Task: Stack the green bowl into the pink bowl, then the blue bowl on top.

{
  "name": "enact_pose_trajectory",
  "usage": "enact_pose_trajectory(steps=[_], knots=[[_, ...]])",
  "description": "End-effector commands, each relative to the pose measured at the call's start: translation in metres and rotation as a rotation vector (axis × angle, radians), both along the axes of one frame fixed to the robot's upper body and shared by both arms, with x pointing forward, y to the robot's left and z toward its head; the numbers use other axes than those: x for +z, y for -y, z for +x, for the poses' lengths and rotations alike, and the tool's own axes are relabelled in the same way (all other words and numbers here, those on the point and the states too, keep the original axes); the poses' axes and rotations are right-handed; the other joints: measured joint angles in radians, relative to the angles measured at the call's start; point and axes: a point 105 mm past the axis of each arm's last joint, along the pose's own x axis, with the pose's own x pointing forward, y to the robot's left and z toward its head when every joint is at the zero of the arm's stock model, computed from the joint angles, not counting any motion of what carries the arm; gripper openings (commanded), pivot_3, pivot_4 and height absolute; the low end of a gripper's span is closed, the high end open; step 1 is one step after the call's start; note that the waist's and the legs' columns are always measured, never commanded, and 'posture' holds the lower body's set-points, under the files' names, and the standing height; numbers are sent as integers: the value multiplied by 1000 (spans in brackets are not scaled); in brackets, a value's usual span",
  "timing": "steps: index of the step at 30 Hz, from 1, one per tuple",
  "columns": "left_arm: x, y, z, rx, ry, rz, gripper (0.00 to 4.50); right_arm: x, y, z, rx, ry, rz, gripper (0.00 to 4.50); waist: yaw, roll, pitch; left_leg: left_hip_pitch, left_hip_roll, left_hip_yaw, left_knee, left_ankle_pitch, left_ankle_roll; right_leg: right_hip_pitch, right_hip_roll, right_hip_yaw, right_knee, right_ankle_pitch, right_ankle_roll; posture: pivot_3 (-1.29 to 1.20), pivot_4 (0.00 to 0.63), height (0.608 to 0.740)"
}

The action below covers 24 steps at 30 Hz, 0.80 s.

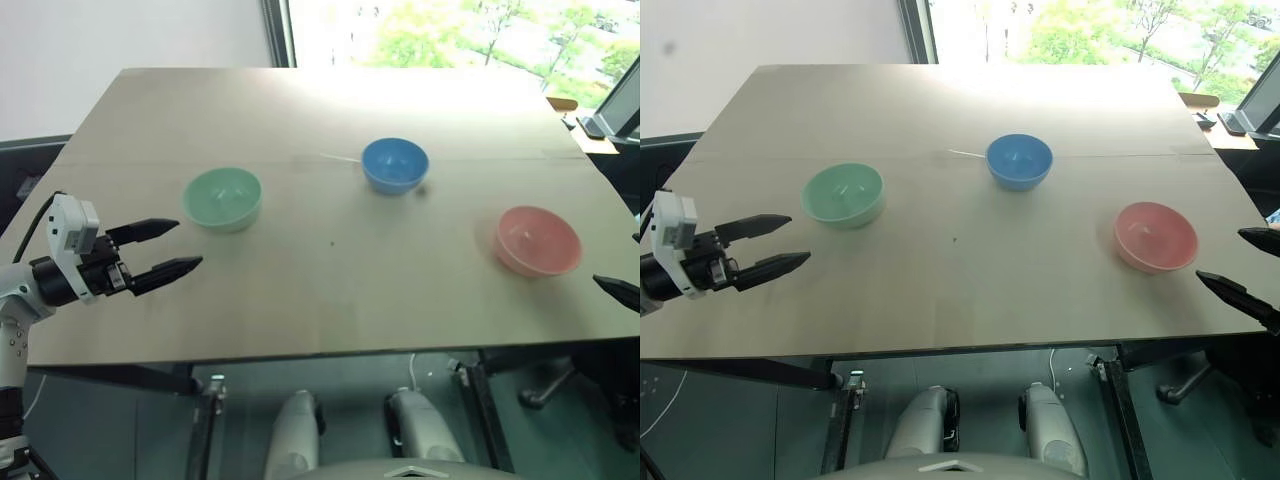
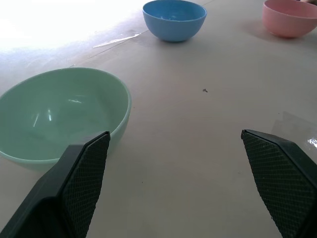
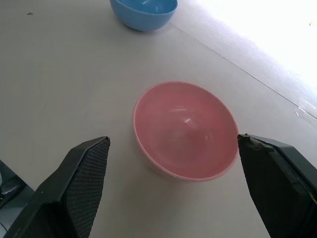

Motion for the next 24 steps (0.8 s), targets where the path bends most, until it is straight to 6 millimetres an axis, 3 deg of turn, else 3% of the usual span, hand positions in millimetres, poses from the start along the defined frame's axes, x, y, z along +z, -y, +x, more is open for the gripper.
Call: enact_pose_trajectory(steps=[1, 7, 10, 16, 24], knots=[[14, 5, 2, -23, 55, 2, 4500, 13, -5, 1, 17, 52, -21, 4353, 0, 0, 0, 0, 0, 0, 0, 0, 0, 0, 0, 0, 0, 0, 0, 0, 150, 740], [23, 33, 2, -145, 87, -86, 4500, 14, -20, 14, 35, 110, 5, 4353, 0, 0, 0, 0, 0, 0, 0, 0, 0, 0, 0, 0, 0, 0, 0, 0, 150, 740], [23, 57, -1, -239, 100, -98, 4500, 14, -35, 24, 58, 125, 54, 4353, -1, 0, 0, 0, 0, 0, 0, 0, 0, 0, 0, 0, 0, 0, 0, 0, 150, 740], [20, 107, -8, -413, 134, -83, 4500, -5, -61, 46, 23, 76, -81, 4353, 1, 0, 0, -1, -1, -2, 1, 0, 0, 0, 0, -1, 1, 1, 0, 0, 150, 740], [20, 139, -11, -508, 138, -91, 4500, -30, -69, 66, -62, -80, -30, 4353, 2, 0, 0, -2, -2, -3, 2, 0, 0, 0, 0, 0, 1, 1, 0, 0, 150, 740]])
